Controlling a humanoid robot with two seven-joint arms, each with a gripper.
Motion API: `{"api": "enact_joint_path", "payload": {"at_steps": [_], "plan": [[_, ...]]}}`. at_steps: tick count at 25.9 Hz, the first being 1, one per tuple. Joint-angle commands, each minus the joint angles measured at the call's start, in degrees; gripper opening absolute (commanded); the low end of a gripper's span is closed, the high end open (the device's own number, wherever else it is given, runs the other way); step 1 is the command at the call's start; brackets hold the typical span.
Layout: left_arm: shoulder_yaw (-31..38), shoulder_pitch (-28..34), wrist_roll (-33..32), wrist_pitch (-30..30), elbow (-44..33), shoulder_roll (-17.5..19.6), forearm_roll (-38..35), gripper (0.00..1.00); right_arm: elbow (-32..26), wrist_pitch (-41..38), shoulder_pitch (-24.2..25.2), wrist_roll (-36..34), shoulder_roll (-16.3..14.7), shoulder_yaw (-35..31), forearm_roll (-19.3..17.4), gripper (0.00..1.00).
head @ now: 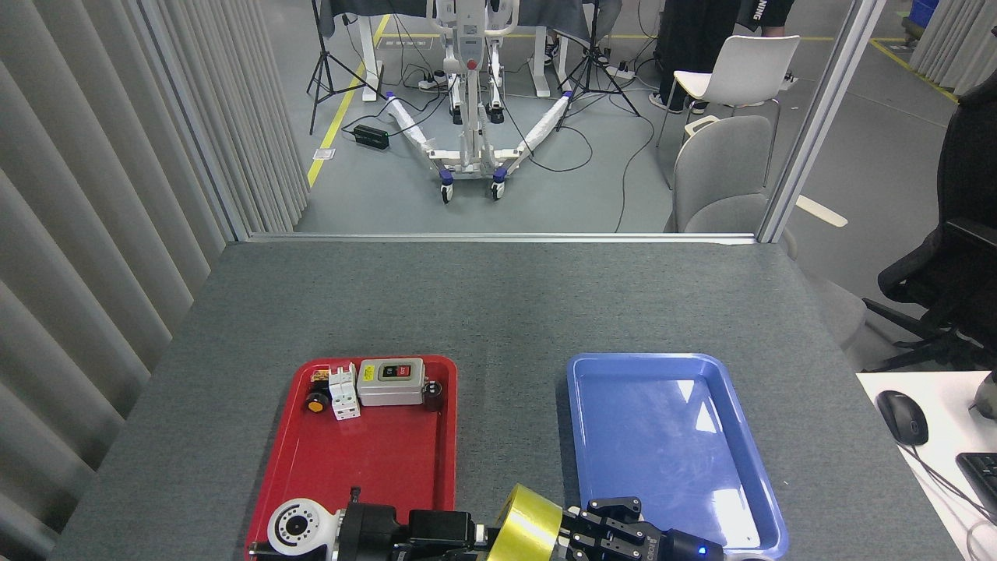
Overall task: Place and move tape with both arms
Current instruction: 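Release the tape from the left gripper and pull it back, then carry the tape over the blue tray with the right gripper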
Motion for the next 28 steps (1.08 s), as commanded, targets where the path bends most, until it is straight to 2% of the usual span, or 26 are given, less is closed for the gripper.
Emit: {"api": "enact_joint_path", "payload": {"at_steps": [1, 5, 8, 9, 13, 15, 18, 20, 22, 25, 26, 28], "plan": [[0.95, 0.13, 0.09, 0.01, 0.0, 0.13, -0.09, 1.0, 0.05, -0.08, 0.0, -0.01, -0.01, 0.01, 0.08, 0.1], [2.8, 0.92, 2.02, -0.16, -0.53, 0.3, -0.7, 1.0, -0.13, -1.14, -0.09, -0.01, -0.01, -0.52, -0.01, 0.1], [4.56, 1.36, 10.72, -0.6, -0.88, 0.83, -2.11, 1.0, -0.3, -2.9, 0.26, 0.17, 0.08, -2.45, -0.09, 0.1], [5.52, 1.45, 15.82, -0.6, -1.05, 0.83, -2.9, 1.0, -0.3, -2.9, 0.79, 0.17, -0.01, -4.21, -0.09, 0.1], [8.07, 3.64, 40.51, -0.95, -5.8, 0.92, -2.99, 1.0, -0.22, -2.9, 4.39, 0.26, 0.78, -13.52, -0.18, 0.11], [8.69, 3.82, 58.7, -0.95, -5.27, 0.83, -3.08, 1.0, -0.57, -2.9, 7.82, 2.1, 5.0, -20.82, -0.18, 0.11], [8.25, 3.82, 92.62, -1.48, -3.16, 0.3, -3.16, 1.0, -1.62, -2.9, 9.67, 14.31, 11.94, -31.98, -0.18, 0.11], [6.31, 3.73, 108.71, -5.08, -2.99, 0.21, -3.16, 1.0, -2.24, 0.62, 9.84, 20.29, 15.2, -36.9, -0.09, 0.11], [4.47, 3.64, 113.11, -9.66, -2.37, 0.3, -4.92, 1.0, -2.33, 6.07, 9.67, 23.37, 14.94, -38.66, -0.01, 0.11], [1.66, 3.64, 113.64, -11.24, -1.76, 0.57, -14.76, 1.0, -2.24, 15.2, 9.05, 26.53, 12.74, -39.19, 1.93, 0.12], [1.13, 3.64, 113.29, -11.41, -1.84, 0.39, -15.56, 1.0, -2.24, 18.54, 8.52, 27.59, 11.86, -39.19, 3.42, 0.15], [0.34, 3.29, 112.32, -11.5, -2.46, 0.13, -15.56, 1.0, -1.89, 25.66, 6.15, 29.96, 9.66, -38.75, 7.64, 0.27]]}}
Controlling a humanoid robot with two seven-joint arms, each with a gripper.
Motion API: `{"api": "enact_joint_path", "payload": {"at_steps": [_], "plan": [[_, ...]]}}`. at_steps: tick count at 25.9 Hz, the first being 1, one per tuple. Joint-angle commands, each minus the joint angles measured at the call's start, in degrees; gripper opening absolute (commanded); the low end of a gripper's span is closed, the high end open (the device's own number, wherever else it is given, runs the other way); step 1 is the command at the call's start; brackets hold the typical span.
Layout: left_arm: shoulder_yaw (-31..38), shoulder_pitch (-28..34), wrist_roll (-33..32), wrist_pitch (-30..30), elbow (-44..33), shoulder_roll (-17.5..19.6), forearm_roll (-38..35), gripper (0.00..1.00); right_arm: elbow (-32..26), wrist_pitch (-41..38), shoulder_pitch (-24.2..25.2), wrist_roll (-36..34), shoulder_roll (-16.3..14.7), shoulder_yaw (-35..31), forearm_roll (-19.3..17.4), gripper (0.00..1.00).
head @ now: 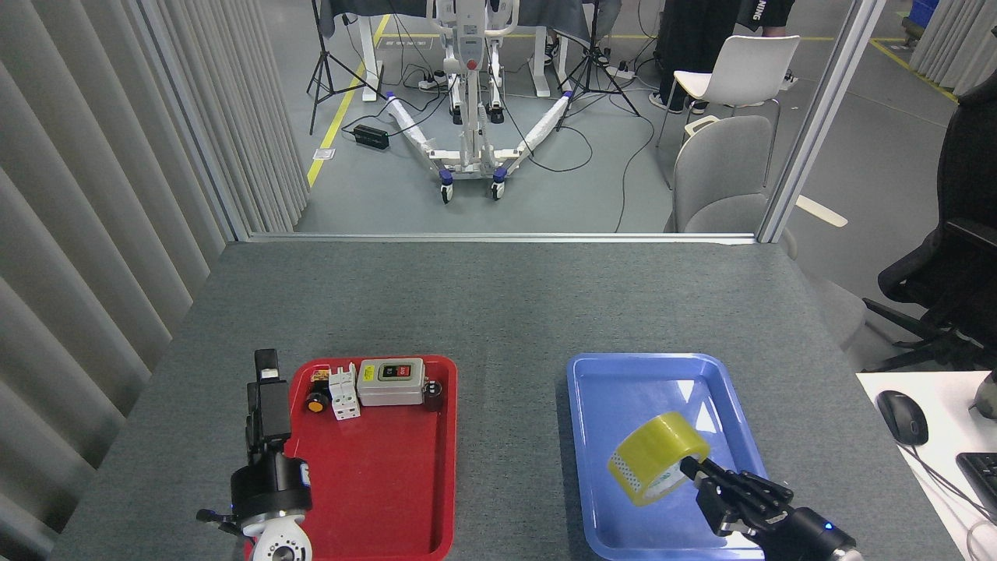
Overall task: Place and move tape with both arms
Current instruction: 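Carry the tape over the blue tray with the right gripper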
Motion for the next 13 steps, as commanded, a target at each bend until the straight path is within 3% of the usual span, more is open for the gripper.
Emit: {"api": "enact_joint_path", "payload": {"at_steps": [1, 4, 7, 8, 11, 13], "plan": [[-1.72, -0.58, 0.34, -0.28, -0.26, -0.25, -2.59, 1.0, 0.66, 12.35, -3.19, 4.6, -3.63, 0.01, 6.19, 0.29], [-2.16, -0.58, -0.8, -0.02, -0.17, 0.01, -2.68, 1.0, 1.1, 18.06, -4.68, 8.65, -7.94, 3.26, 8.04, 0.33], [-3.83, -0.31, -3.88, 0.42, 0.18, 0.63, -5.4, 1.0, 1.19, 22.28, -6.17, 11.63, -13.21, 8.71, 4.96, 0.32], [-4.45, -0.31, -5.29, 1.39, 0.18, 0.89, -9.61, 1.0, 1.19, 24.57, -6.53, 11.81, -14.53, 10.03, 2.59, 0.32], [-6.03, -0.31, -11.52, 5.96, 0.27, 1.24, -32.81, 1.0, 1.19, 27.73, -7.76, 11.99, -18.4, 12.84, -4.27, 0.32], [-6.12, 0.13, -18.03, 6.22, 0.18, 1.24, -39.68, 1.0, 1.98, 29.4, -9.87, 13.74, -20.16, 15.04, -6.73, 0.32]]}}
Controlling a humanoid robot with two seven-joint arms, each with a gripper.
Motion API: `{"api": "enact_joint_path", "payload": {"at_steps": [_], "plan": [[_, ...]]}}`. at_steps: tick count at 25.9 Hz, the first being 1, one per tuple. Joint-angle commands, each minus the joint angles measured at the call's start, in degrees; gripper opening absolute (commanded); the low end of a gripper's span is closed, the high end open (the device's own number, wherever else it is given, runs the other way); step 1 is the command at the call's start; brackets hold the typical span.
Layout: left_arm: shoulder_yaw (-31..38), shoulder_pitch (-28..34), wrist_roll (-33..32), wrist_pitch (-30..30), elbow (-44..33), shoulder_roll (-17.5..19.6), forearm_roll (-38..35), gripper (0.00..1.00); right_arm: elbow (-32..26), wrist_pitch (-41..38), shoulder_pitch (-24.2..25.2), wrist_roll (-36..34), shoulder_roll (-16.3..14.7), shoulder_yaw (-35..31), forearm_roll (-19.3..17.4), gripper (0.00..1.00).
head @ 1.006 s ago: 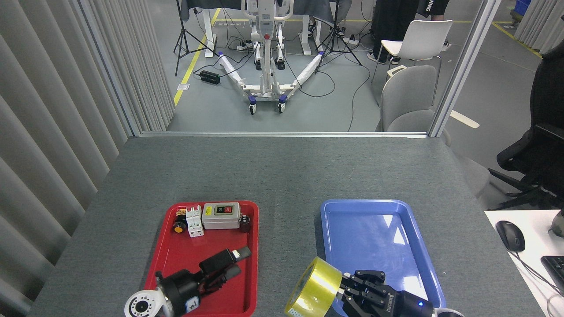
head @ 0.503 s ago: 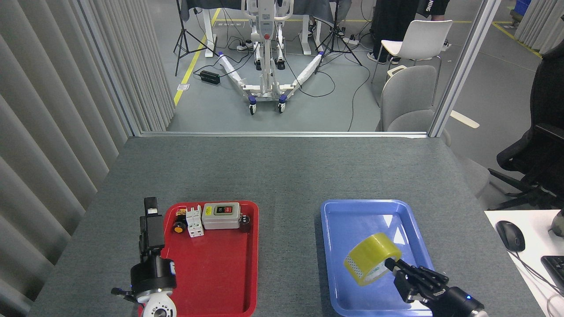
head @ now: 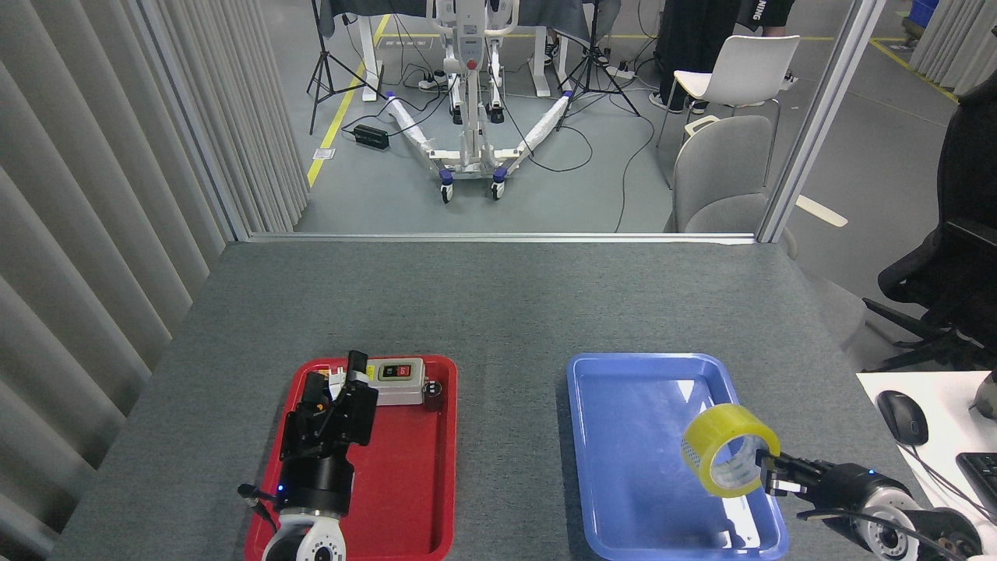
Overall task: Place and move tape with both arms
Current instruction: 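Carry the tape over the blue tray with the right gripper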
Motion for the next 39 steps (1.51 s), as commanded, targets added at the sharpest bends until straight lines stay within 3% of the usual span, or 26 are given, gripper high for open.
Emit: {"api": "enact_joint_path", "payload": {"at_steps": [1, 5, 8, 10, 16, 21, 39], "plan": [[-0.8, 0.55, -9.51, 1.9, 0.01, 0.26, -13.15, 1.0, 1.72, 4.38, -3.54, 2.5, -3.44, 4.94, -5.36, 0.32], [-0.8, 2.22, -11.18, 4.53, 0.53, 0.53, -20.0, 0.92, 6.55, 10.27, -11.01, 2.85, -3.09, 14.52, -6.32, 0.32], [-0.71, 2.22, -11.18, 9.19, 3.26, 0.09, -30.37, 0.93, 9.28, 13.79, -15.06, 2.85, -2.82, 20.14, -8.08, 0.32], [-0.71, 2.31, -10.65, 10.86, 3.43, 0.44, -33.18, 1.0, 10.24, 14.93, -16.2, 2.85, -2.73, 21.9, -9.49, 0.32], [2.71, 3.27, -5.2, 11.21, 3.17, -0.26, -32.31, 1.0, 13.14, 15.19, -17.26, 2.85, -2.03, 23.48, -9.57, 0.32], [5.44, 2.83, -1.33, 10.33, 3.26, -0.61, -25.19, 1.0, 14.11, 14.93, -17.96, 2.85, -1.94, 24.01, -9.57, 0.32], [4.12, 2.48, -0.98, 9.81, 1.5, -0.18, -25.27, 1.0, 15.6, 13.61, -18.05, 0.74, -0.98, 23.57, -9.05, 0.38]]}}
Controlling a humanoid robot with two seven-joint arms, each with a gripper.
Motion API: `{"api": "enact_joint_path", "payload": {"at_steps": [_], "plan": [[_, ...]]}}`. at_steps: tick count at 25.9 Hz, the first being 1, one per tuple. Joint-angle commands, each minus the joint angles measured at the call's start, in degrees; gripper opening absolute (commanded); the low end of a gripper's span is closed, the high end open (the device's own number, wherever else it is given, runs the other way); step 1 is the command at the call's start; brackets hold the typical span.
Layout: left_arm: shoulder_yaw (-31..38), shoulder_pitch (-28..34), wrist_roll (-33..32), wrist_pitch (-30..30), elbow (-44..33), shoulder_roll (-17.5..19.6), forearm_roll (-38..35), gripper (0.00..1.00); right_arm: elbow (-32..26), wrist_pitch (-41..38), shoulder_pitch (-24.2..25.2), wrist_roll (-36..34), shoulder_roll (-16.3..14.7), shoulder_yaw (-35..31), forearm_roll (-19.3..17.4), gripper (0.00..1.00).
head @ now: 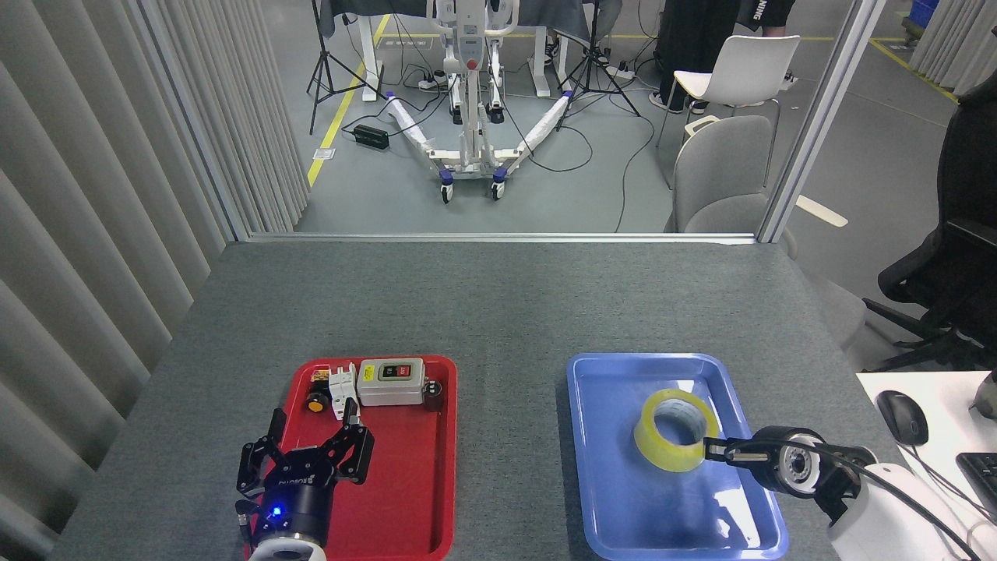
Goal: Place and move tape with both arms
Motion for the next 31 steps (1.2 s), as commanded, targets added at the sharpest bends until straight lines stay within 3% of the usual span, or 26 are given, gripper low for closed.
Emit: {"api": "enact_joint_path", "payload": {"at_steps": [1, 15, 19, 24, 27, 29, 31], "plan": [[-0.29, -0.33, -0.01, -0.03, -0.12, 0.08, 0.03, 1.0, 0.01, -0.23, -0.01, -0.88, 0.03, -0.11, 0.09, 0.38], [-0.29, -0.15, -0.1, -0.29, -0.56, 2.36, -0.05, 1.0, -0.34, -0.4, 0.08, -3.16, 1.35, -0.2, 1.85, 0.39], [-0.21, -0.42, -0.1, -0.38, -0.56, 2.54, 0.03, 1.0, -0.96, -4.36, 0.78, -11.16, 3.99, -3.01, 10.64, 0.51], [-0.29, -0.86, -0.1, -0.38, -0.47, 3.06, 0.12, 1.0, -0.87, -11.74, 8.17, -26.72, 12.25, -15.93, 28.3, 0.9], [-0.29, -0.77, -0.1, -0.38, -0.3, 3.06, 0.12, 1.0, -0.96, -18.33, 11.24, -35.5, 18.14, -23.93, 39.55, 0.96], [-0.29, -0.85, -0.1, -0.38, -0.3, 3.06, 0.12, 1.0, -1.48, -21.67, 13.44, -40.69, 20.51, -27.62, 43.07, 0.97], [-0.29, -0.94, -0.1, -0.38, -0.3, 3.06, 0.12, 1.0, -2.8, -23.87, 14.76, -45.26, 21.83, -29.82, 43.95, 0.98]]}}
